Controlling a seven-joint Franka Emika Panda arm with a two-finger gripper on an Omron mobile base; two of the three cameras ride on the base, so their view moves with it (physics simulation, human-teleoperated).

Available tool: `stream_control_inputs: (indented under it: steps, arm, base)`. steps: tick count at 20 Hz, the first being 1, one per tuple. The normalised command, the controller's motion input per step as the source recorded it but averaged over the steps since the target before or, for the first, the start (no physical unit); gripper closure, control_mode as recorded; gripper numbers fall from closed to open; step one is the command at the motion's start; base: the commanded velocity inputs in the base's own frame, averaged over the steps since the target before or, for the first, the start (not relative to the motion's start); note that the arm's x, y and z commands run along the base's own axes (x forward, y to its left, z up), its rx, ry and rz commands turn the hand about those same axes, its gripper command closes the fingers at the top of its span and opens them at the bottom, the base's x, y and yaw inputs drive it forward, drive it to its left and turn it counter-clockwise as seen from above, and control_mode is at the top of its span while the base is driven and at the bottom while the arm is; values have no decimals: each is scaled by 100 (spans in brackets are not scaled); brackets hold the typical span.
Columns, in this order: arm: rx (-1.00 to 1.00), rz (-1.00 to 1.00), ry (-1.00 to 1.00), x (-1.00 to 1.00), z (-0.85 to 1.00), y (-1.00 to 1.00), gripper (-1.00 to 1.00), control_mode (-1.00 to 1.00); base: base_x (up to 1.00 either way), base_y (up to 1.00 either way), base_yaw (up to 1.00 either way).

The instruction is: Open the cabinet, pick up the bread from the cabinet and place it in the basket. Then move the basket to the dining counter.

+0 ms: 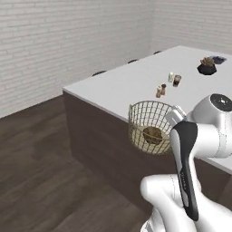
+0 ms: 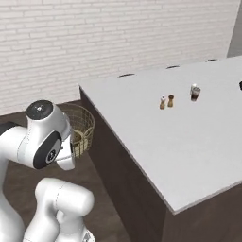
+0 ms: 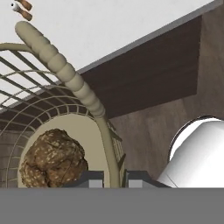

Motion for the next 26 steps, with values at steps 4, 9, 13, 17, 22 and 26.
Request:
stream_control_inputs:
  steps: [4, 9, 13, 17, 22, 26]
  arm:
    - [0, 0, 0, 0, 0, 0, 100, 100]
    - [0, 0, 0, 0, 0, 0, 100, 100]
    - [0, 0, 0, 0, 0, 0, 100, 100]
    - [0, 0, 0, 0, 0, 0, 100, 100]
    - [0, 0, 0, 0, 0, 0, 100, 100]
    - [0, 0, 0, 0, 0, 0, 100, 100]
  base:
    - [100, 91, -24]
    - [100, 94, -28]
    - [100, 83, -38]
    - [100, 46, -45]
    - [100, 8, -49]
    - [100, 0, -39]
